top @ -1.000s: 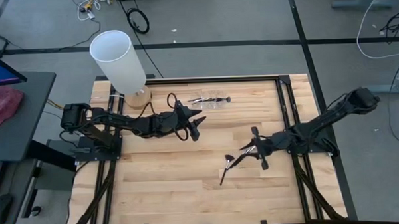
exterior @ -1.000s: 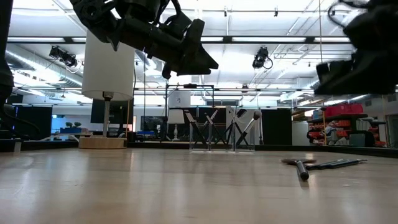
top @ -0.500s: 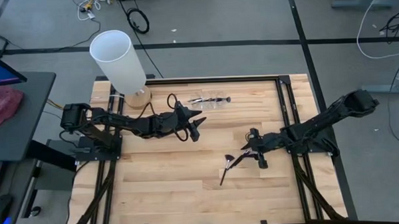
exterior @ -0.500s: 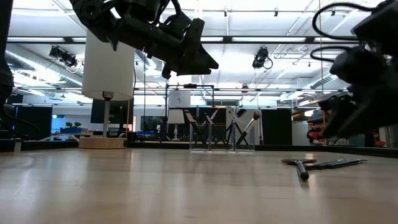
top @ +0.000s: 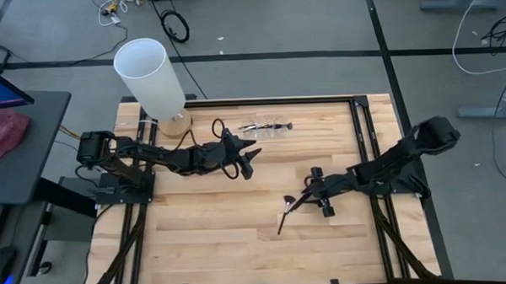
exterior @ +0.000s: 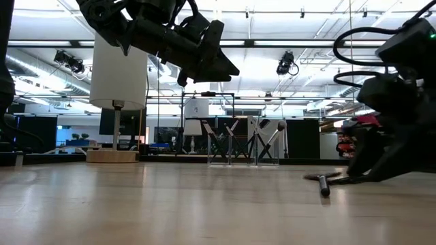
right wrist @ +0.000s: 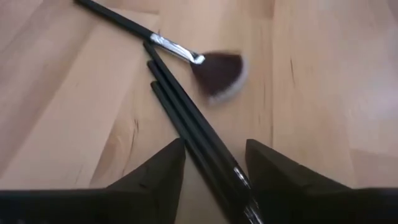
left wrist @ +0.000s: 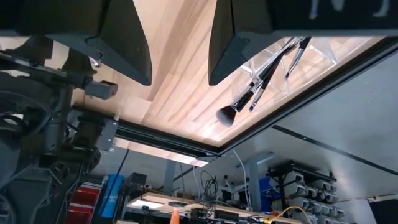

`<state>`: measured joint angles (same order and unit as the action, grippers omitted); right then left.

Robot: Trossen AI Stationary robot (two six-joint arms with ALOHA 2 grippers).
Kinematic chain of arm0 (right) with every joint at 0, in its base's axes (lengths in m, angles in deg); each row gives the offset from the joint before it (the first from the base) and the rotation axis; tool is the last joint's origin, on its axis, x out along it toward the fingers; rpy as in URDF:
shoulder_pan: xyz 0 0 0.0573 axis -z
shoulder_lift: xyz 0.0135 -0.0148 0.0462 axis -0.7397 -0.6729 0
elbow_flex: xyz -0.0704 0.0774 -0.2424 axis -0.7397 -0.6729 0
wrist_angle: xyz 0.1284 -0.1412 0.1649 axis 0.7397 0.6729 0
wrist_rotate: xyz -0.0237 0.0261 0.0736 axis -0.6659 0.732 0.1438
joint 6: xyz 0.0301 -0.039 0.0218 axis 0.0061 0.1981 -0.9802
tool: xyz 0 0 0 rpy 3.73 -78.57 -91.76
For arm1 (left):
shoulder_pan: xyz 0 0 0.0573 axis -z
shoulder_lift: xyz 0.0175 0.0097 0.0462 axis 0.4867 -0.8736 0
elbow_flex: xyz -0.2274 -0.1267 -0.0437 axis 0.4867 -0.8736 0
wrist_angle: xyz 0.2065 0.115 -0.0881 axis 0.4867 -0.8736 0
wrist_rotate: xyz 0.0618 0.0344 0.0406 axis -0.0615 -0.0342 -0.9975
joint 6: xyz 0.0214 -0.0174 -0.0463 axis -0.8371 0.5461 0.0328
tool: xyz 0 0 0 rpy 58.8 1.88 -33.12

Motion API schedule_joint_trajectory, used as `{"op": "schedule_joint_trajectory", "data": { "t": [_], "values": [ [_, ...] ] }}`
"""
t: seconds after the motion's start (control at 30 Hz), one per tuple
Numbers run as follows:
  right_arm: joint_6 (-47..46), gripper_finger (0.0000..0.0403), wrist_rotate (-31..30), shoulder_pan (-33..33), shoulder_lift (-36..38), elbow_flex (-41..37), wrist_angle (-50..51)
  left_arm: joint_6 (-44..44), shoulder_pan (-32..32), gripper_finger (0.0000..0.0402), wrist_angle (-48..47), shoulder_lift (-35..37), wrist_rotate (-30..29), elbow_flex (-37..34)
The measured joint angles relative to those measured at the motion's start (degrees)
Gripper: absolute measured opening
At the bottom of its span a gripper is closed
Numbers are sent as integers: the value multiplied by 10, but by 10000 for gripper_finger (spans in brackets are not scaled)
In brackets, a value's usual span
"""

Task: Pick & Place Makeup Supplies
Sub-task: Put the makeup brush into the transparent organizer

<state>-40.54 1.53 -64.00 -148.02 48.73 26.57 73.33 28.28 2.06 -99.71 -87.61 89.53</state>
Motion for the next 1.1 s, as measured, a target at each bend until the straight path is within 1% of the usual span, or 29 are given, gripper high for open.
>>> {"op": "schedule_joint_trajectory", "data": {
  "t": [0.07,0.13,0.27,0.33,0.43,0.53,0.6,0.73,0.8,0.93,1.1],
  "values": [
    [18,166,2,2,-13,1,-16,0,0,163,0,0,0,0],
    [20,146,10,8,-25,2,-21,0,0,163,0,0,0,0],
    [17,82,47,30,-38,2,-29,0,0,163,-1,0,0,0],
    [16,49,55,40,-39,1,-37,4,0,163,-13,1,0,0],
    [19,16,72,53,-41,-2,-60,8,1,161,-46,1,14,0],
    [19,13,80,62,-42,-2,-71,9,-1,158,-76,1,34,0],
    [16,23,84,68,-43,-1,-72,9,-2,156,-97,1,63,0],
    [15,32,84,74,-43,8,-73,8,-4,150,-95,-24,193,0],
    [21,28,78,75,-44,16,-71,7,-2,147,-68,-52,234,0],
    [32,20,59,77,-48,36,-59,8,2,142,-5,-112,242,2],
    [27,22,72,86,-79,49,-68,20,0,135,0,-153,242,48]
  ]
}}
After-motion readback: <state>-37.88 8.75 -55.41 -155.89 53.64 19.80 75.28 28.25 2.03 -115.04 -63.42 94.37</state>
